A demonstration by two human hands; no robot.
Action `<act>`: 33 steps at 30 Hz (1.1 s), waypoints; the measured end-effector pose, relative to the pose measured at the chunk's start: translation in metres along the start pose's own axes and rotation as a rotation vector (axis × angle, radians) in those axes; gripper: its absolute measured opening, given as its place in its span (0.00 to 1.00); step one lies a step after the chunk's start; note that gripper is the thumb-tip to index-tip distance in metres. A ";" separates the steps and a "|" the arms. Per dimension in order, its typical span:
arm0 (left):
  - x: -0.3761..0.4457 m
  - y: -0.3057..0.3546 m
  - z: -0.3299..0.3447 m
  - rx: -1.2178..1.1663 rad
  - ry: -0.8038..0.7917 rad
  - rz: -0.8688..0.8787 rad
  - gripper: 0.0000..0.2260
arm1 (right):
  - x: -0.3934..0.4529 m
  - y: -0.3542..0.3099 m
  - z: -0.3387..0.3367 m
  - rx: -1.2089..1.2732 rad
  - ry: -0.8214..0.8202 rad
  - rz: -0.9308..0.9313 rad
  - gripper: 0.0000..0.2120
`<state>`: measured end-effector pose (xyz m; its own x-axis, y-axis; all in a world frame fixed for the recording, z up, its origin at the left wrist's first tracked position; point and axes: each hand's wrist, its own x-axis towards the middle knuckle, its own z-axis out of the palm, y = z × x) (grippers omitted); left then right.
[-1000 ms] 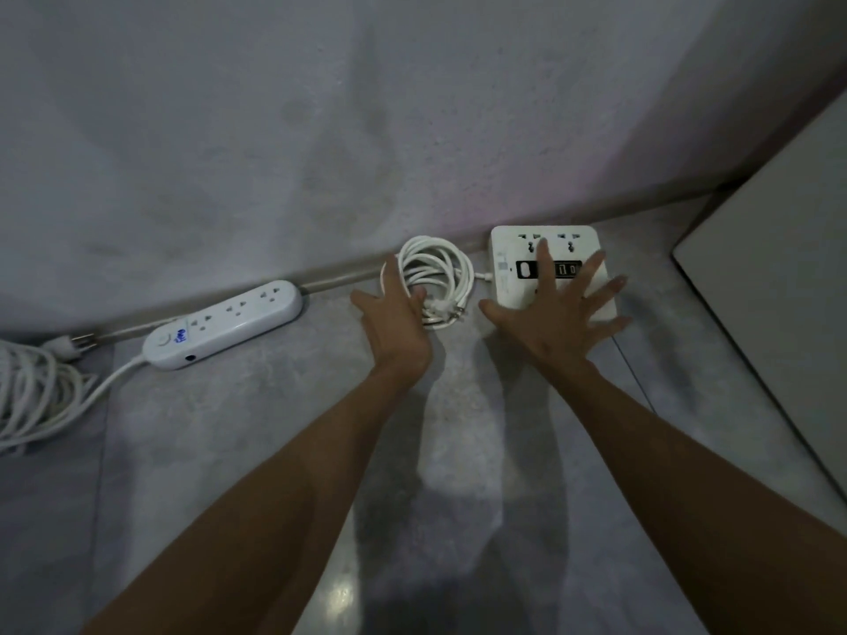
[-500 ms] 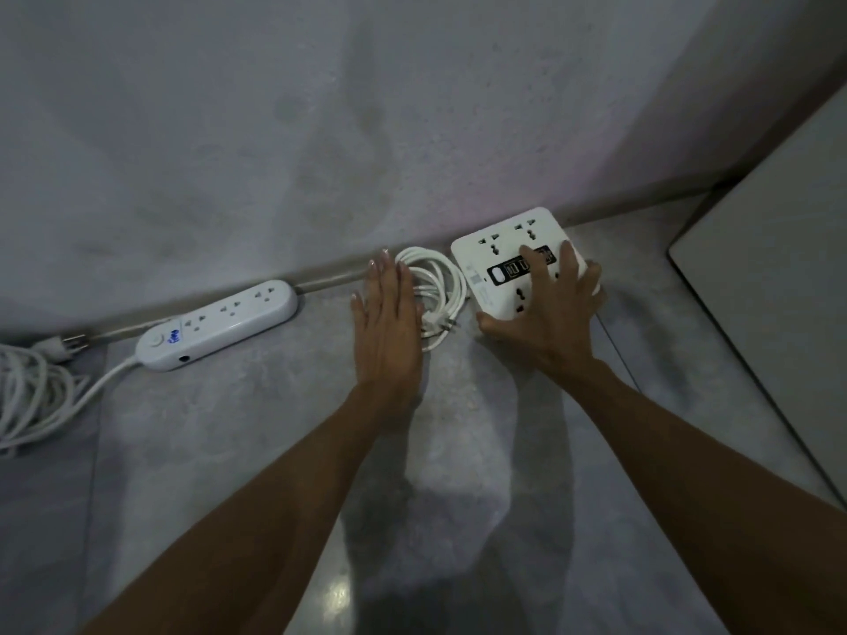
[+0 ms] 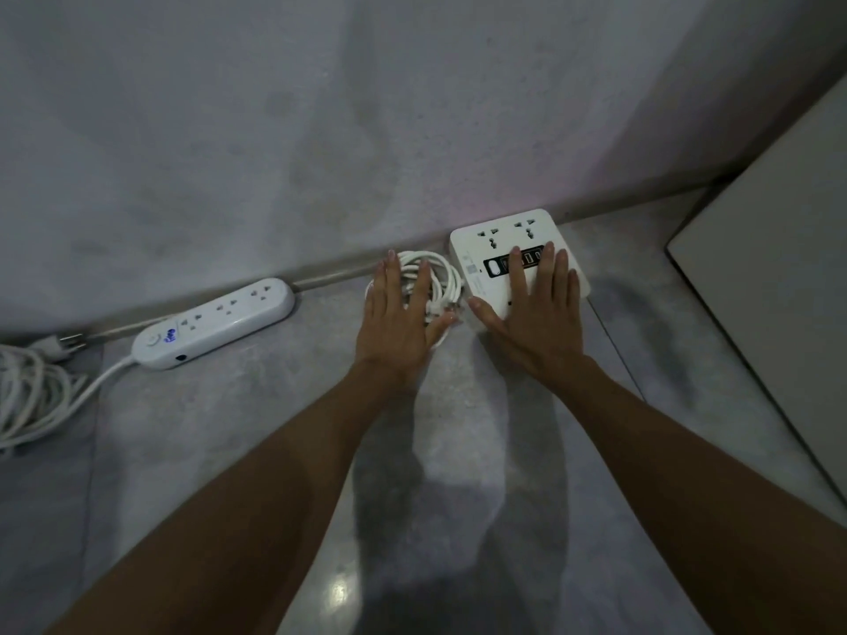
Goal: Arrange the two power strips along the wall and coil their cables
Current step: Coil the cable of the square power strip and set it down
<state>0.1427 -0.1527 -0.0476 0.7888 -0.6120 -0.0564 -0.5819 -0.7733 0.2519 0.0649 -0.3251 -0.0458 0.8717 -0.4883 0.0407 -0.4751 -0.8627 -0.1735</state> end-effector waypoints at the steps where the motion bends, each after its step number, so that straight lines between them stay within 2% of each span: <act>1: 0.004 0.000 -0.003 -0.003 -0.043 -0.018 0.35 | 0.000 0.000 -0.001 -0.012 0.006 0.000 0.47; 5: 0.008 -0.001 -0.010 -0.056 -0.091 -0.020 0.33 | -0.001 0.000 -0.002 0.004 -0.050 -0.001 0.44; 7: 0.004 -0.002 -0.011 -0.129 -0.097 -0.012 0.32 | 0.000 0.001 -0.002 -0.004 -0.023 -0.008 0.44; 10: -0.002 -0.003 -0.012 -0.202 -0.056 0.037 0.28 | 0.002 0.004 -0.001 -0.010 -0.055 -0.006 0.41; 13: -0.005 0.000 -0.010 -0.298 0.019 -0.008 0.24 | 0.001 0.004 -0.006 0.012 -0.060 -0.003 0.40; 19: -0.007 0.006 -0.007 -0.288 0.082 -0.022 0.28 | -0.002 0.002 -0.015 0.083 -0.038 -0.010 0.38; 27: -0.007 0.014 -0.014 -0.228 0.074 -0.025 0.28 | -0.009 0.006 -0.021 0.134 -0.027 0.006 0.39; 31: -0.006 0.028 -0.046 -0.201 0.013 -0.026 0.29 | -0.011 0.006 -0.058 0.187 0.011 0.056 0.34; 33: -0.002 0.045 -0.072 -0.188 -0.010 -0.024 0.29 | -0.010 0.006 -0.094 0.190 0.032 0.072 0.34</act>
<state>0.1290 -0.1740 0.0338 0.7996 -0.5959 -0.0745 -0.5145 -0.7437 0.4268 0.0415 -0.3378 0.0447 0.8304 -0.5547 0.0526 -0.5026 -0.7863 -0.3593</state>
